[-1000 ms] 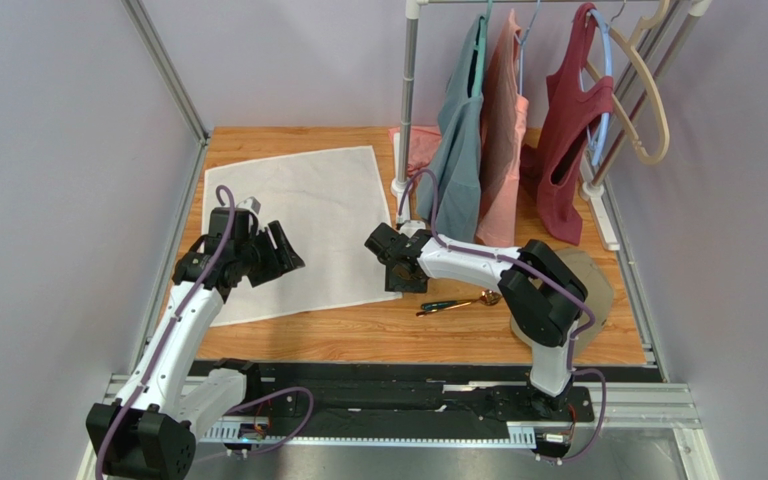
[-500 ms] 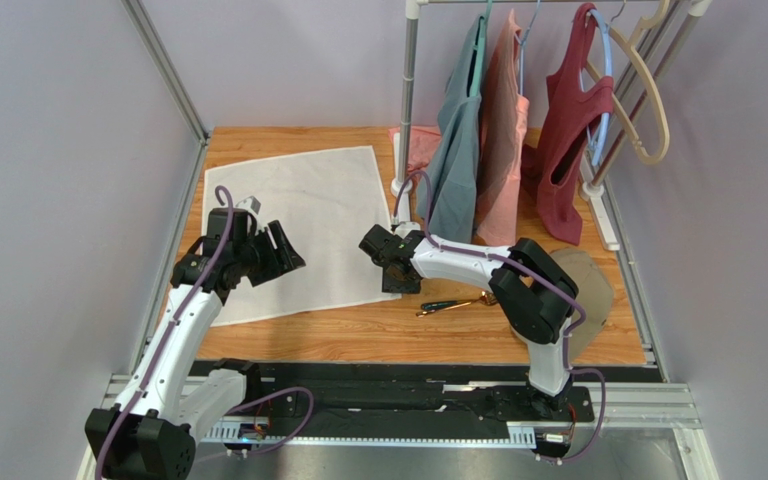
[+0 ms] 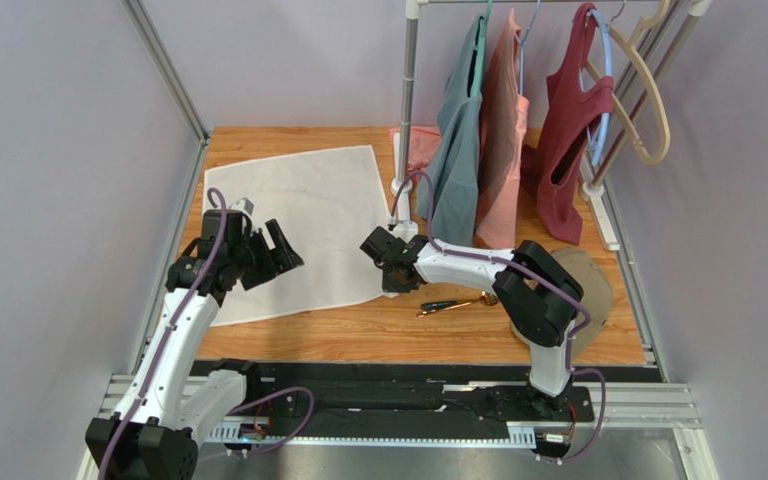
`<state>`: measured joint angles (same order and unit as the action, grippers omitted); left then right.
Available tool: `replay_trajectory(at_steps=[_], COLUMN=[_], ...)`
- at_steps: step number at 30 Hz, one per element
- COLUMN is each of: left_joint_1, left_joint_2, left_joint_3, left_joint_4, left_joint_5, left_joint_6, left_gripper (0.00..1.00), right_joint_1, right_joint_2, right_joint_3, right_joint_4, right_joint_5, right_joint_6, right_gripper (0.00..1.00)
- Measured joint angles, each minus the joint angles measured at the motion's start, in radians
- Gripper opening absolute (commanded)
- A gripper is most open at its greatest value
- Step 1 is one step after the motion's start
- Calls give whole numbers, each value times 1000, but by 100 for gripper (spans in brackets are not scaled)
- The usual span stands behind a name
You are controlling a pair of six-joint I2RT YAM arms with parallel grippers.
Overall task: Fold the napkin into a case and place the utensils inside
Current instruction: Flatten out the crumpled napkin at the center of the board.
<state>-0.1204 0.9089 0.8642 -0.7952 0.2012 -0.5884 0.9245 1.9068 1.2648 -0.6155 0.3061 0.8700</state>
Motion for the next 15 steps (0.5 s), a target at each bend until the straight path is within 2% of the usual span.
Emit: replay_trajectory(at_steps=[3,5,9,11,15], left_joint_1=[63,232,492,555,607], left_joint_2=[1,2,21,68,159], left_joint_3=[0,-16,-112,-133,-132], left_joint_4=[-35,-45,-71,-130,-190], left_joint_5=[3,35,57,31,-37], left_joint_6=[-23,-47,-95,-134,-183], left_gripper=[84,82,80,75,73], right_joint_1=[-4,-15,-61,-84,-119], right_joint_2=[-17,-28,-51,-48,-45], right_joint_3=[-21,-21,12,55,134], right_joint_4=[31,42,75,95,152], right_joint_5=[-2,-4,-28,-40,-77], right_joint_6=[-47,-84,-140,-162,-187], right_gripper=[0,0,0,0,0])
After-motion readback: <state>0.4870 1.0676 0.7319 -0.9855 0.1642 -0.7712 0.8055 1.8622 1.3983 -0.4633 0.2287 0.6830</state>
